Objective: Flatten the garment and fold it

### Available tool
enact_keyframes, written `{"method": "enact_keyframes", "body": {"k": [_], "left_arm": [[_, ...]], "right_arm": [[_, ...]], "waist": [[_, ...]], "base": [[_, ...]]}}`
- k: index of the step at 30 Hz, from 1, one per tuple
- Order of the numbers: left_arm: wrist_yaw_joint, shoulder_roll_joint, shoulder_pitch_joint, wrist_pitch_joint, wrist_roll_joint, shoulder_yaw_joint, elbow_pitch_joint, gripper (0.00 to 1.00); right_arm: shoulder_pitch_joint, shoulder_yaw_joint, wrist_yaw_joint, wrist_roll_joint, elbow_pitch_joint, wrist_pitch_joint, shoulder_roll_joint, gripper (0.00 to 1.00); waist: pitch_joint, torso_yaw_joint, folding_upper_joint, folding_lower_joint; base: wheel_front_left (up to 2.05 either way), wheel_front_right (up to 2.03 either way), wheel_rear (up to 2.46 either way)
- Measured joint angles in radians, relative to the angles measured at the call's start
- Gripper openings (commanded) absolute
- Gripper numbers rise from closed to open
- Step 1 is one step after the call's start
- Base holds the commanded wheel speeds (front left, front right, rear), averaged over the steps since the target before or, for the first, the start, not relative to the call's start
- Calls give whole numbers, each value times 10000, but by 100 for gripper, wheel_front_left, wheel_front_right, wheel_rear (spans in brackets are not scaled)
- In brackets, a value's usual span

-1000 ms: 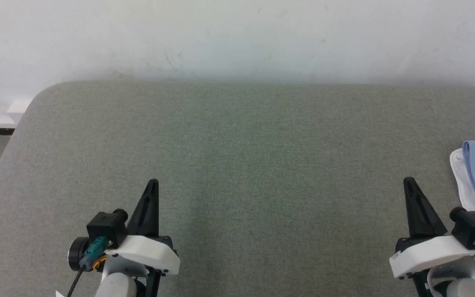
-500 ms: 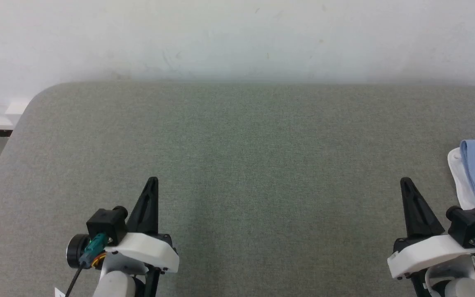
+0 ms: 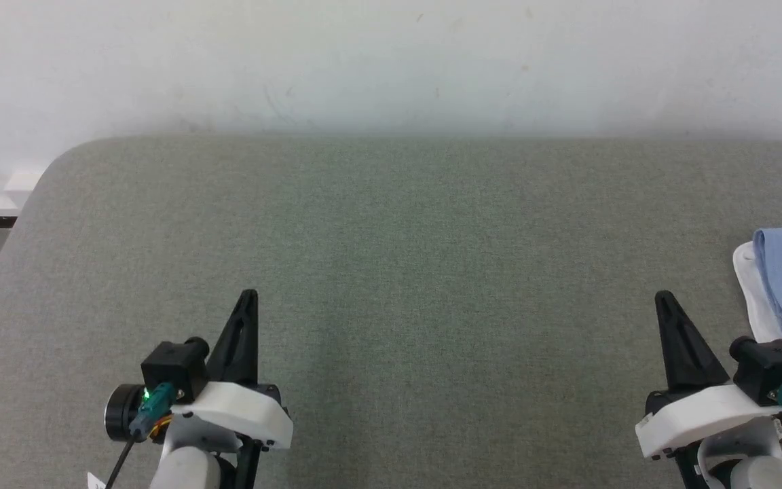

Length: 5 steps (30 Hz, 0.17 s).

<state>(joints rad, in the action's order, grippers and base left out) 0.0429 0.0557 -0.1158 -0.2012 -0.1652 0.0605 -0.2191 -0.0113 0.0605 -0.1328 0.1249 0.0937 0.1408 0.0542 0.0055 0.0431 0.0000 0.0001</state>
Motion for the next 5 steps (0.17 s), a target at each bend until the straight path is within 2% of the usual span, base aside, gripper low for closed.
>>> {"method": "enact_keyframes", "body": {"k": [5], "left_arm": [[-10,0,139,94,50,-29,96,0]], "right_arm": [[0,-17,0,-90,-67,-86,0,0]], "waist": [[-3,-22,0,0]], "base": [[0,0,0]]}}
